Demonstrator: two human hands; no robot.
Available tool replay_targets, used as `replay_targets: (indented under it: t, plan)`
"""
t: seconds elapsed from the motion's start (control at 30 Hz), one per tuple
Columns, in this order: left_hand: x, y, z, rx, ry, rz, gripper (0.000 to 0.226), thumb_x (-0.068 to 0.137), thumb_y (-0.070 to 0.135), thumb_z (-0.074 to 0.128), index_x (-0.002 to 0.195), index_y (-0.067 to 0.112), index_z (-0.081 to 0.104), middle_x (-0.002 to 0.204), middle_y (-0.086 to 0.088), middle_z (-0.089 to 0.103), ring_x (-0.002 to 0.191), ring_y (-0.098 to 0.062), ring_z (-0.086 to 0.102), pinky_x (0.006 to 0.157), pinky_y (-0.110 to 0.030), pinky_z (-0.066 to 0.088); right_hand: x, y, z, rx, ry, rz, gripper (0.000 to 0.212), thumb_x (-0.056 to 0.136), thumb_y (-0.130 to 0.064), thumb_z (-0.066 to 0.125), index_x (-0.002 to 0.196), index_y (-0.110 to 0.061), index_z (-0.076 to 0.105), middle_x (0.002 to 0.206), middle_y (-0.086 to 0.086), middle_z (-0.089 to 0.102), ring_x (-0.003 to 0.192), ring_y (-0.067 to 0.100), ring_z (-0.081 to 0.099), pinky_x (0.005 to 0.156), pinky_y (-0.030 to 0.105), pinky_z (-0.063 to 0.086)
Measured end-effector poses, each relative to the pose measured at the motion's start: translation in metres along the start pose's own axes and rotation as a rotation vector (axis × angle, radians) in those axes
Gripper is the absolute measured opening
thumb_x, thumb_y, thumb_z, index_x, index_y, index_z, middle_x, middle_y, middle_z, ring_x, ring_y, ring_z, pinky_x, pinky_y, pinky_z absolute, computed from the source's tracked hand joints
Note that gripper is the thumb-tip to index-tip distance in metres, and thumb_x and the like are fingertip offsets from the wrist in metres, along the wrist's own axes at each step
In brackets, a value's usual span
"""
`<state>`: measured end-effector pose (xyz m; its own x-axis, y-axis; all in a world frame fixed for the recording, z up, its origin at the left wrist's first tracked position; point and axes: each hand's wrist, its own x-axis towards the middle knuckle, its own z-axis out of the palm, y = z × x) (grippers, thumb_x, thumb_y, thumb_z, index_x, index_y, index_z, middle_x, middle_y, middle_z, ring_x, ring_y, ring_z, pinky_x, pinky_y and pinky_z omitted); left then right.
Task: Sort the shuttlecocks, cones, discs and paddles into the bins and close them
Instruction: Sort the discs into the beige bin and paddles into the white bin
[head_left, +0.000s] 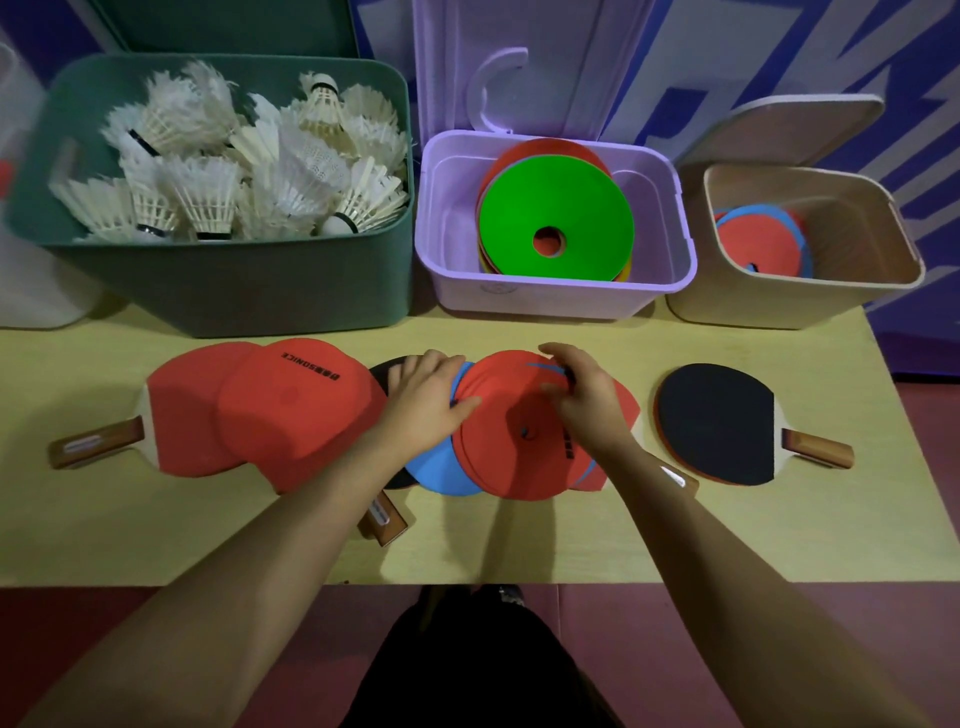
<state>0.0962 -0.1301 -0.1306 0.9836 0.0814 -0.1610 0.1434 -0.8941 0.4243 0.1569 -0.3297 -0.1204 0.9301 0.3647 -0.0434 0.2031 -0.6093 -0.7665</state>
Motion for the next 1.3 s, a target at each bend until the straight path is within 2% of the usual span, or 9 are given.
replay_targets:
  t: [0.1, 0.2, 0.37, 0.63, 0.8, 0.93, 1.0, 1.13, 1.3]
  plan:
    - [0.005, 0.003, 0.008, -0.026, 0.021, 0.061, 0.057, 0.088, 0.046, 0.056, 0.139, 0.023, 0.04, 0.14, -0.001, 0.04, 0.129, -0.023, 0.029, 0.101, -0.035, 0.014, -0.002, -0.001, -0.001, 0.039, 0.006, -0.085, 0.034, 0.077, 0.008, 0.06, 0.105, -0.009, 0.065, 0.101, 0.001, 0.062, 0.098, 0.022, 0.058, 0.087, 0.022, 0.044]
    - [0.006, 0.009, 0.009, -0.095, 0.083, 0.118, 0.053, 0.088, 0.034, 0.06, 0.137, 0.021, 0.043, 0.12, -0.003, 0.056, 0.115, -0.024, 0.046, 0.097, -0.033, 0.019, -0.005, 0.003, -0.005, -0.074, -0.04, -0.123, 0.035, 0.083, -0.002, 0.058, 0.114, -0.017, 0.063, 0.104, 0.005, 0.06, 0.096, 0.025, 0.058, 0.083, 0.034, 0.047]
    - [0.001, 0.026, -0.005, -0.204, 0.248, 0.276, 0.052, 0.082, 0.024, 0.062, 0.132, 0.011, 0.052, 0.082, -0.004, 0.053, 0.074, -0.028, 0.057, 0.078, -0.041, 0.044, -0.014, -0.008, -0.027, -0.028, 0.071, -0.175, 0.038, 0.088, -0.004, 0.059, 0.124, -0.014, 0.06, 0.093, 0.0, 0.055, 0.086, 0.011, 0.054, 0.078, 0.015, 0.041]
    - [0.05, 0.113, -0.072, -0.187, 0.474, 0.563, 0.054, 0.076, 0.027, 0.052, 0.126, 0.01, 0.057, 0.089, -0.008, 0.059, 0.084, -0.019, 0.053, 0.071, -0.035, 0.044, -0.003, -0.035, -0.12, 0.037, 0.378, -0.304, 0.035, 0.087, -0.001, 0.059, 0.121, -0.008, 0.061, 0.097, 0.001, 0.057, 0.09, -0.003, 0.052, 0.084, 0.012, 0.038]
    - [0.102, 0.186, -0.093, -0.119, 0.526, 0.635, 0.054, 0.078, 0.027, 0.049, 0.129, 0.011, 0.054, 0.1, -0.008, 0.058, 0.09, -0.021, 0.052, 0.072, -0.036, 0.042, 0.029, -0.016, -0.192, -0.011, 0.523, -0.385, 0.033, 0.087, -0.002, 0.059, 0.12, -0.005, 0.061, 0.102, 0.01, 0.062, 0.096, 0.011, 0.054, 0.09, 0.016, 0.039]
    - [0.149, 0.248, -0.083, -0.046, 0.601, 0.631, 0.051, 0.082, 0.021, 0.052, 0.132, 0.014, 0.049, 0.107, -0.008, 0.057, 0.094, -0.023, 0.053, 0.076, -0.036, 0.041, 0.057, 0.013, -0.251, -0.06, 0.626, -0.42, 0.032, 0.088, 0.0, 0.058, 0.119, -0.007, 0.061, 0.104, 0.005, 0.06, 0.098, -0.003, 0.05, 0.09, 0.011, 0.037]
    - [0.172, 0.274, -0.071, -0.032, 0.637, 0.624, 0.045, 0.083, 0.018, 0.053, 0.127, 0.015, 0.053, 0.105, -0.008, 0.058, 0.096, -0.024, 0.055, 0.076, -0.036, 0.041, 0.074, 0.032, -0.275, -0.069, 0.619, -0.417, 0.033, 0.089, 0.0, 0.057, 0.12, -0.009, 0.061, 0.103, 0.003, 0.058, 0.096, -0.007, 0.048, 0.089, 0.009, 0.036]
    - [0.214, 0.308, -0.043, -0.006, 0.626, 0.544, 0.043, 0.083, 0.019, 0.051, 0.126, 0.013, 0.056, 0.098, -0.008, 0.058, 0.09, -0.023, 0.055, 0.076, -0.033, 0.037, 0.11, 0.078, -0.308, -0.066, 0.544, -0.363, 0.034, 0.09, -0.008, 0.054, 0.123, -0.015, 0.061, 0.101, -0.003, 0.055, 0.093, 0.013, 0.055, 0.085, 0.024, 0.044]
    - [0.238, 0.32, -0.004, 0.202, 0.396, 0.396, 0.048, 0.073, 0.018, 0.068, 0.12, 0.01, 0.06, 0.1, -0.013, 0.059, 0.084, -0.033, 0.057, 0.072, -0.038, 0.046, 0.138, 0.128, -0.316, -0.21, 0.319, -0.193, 0.038, 0.087, -0.008, 0.059, 0.123, -0.019, 0.061, 0.113, 0.006, 0.061, 0.108, 0.024, 0.052, 0.095, 0.038, 0.037]
